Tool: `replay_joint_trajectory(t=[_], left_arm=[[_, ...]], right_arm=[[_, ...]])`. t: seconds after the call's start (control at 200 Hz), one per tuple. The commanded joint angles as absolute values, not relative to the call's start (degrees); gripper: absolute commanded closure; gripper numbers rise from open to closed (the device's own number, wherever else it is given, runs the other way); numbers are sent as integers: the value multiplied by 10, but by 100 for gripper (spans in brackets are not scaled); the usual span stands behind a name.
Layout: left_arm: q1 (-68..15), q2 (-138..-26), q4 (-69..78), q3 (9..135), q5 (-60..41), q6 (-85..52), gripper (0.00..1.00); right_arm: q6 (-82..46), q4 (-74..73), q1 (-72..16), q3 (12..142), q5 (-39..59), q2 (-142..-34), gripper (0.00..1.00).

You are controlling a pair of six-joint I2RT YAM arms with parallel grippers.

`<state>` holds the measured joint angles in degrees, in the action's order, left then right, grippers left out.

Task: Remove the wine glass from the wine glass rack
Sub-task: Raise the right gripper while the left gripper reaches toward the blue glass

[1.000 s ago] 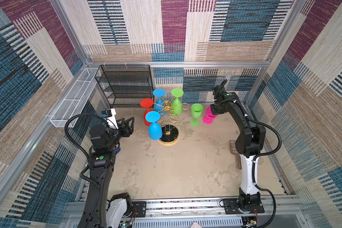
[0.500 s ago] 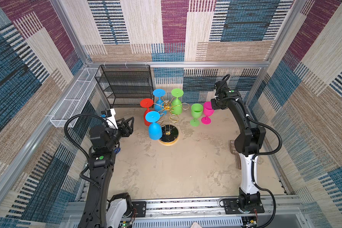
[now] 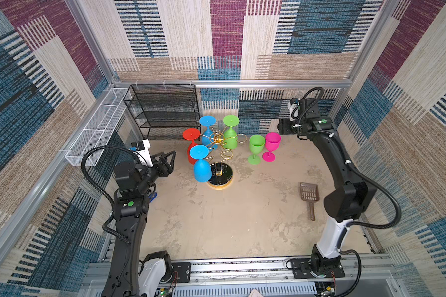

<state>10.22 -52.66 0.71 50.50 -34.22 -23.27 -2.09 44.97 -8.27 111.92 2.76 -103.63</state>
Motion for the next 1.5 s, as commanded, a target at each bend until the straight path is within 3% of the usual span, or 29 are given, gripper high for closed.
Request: replay_joint_trajectory(t=[0.0,0.145,0.28,0.411,0.721,1.152,1.497], left_arm=[[103,-518,27,518,-446,-312,34],[106,-543,41,544,-546,-387,35],[105,-596,79,561,-633,-466,39],[102,-629,81,564,-656,-491,45],[65,-674,-14,596,-618,-430,54],[40,-687,-247,684,-495,-262,57],[40,-663,-242,683,-477,-269,56]], right_arm=[[-52,272,-83,991,109,-944,8],[-84,145,-83,808,150,-814,1],[-95,142,-83,754,170,-764,1],[-105,149,-83,729,179,-736,1],[-118,146,-83,703,196,-693,1],[-120,146,-83,695,207,-679,1],[-119,142,-83,697,210,-684,1]])
